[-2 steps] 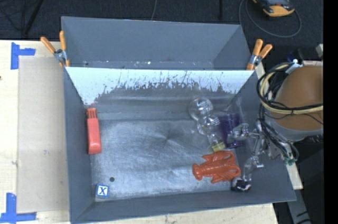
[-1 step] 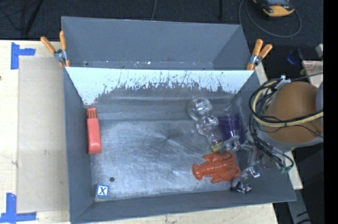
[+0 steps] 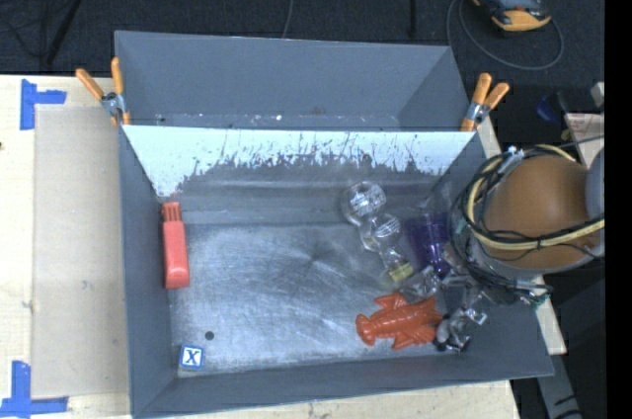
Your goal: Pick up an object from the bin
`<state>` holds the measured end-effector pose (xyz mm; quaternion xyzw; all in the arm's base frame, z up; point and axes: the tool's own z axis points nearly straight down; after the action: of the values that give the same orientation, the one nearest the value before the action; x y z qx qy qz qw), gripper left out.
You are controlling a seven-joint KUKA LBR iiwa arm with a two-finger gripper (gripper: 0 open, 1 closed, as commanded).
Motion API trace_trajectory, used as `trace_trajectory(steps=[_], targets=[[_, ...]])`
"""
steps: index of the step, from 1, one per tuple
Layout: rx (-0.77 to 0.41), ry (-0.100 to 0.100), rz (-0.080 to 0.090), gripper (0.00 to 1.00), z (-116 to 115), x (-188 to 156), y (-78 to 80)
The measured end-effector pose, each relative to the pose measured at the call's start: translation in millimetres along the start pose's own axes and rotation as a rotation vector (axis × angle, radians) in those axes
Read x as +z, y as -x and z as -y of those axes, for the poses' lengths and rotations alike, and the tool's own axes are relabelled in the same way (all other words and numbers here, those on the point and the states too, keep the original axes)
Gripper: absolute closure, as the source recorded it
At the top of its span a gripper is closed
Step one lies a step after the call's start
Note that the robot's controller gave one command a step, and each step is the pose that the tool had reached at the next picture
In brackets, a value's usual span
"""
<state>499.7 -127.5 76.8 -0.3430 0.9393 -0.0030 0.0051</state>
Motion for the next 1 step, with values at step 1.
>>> trace_trajectory(steps=[1], targets=[[-0.003, -0.001, 0.000, 1.00, -0.1, 0.0, 0.2]])
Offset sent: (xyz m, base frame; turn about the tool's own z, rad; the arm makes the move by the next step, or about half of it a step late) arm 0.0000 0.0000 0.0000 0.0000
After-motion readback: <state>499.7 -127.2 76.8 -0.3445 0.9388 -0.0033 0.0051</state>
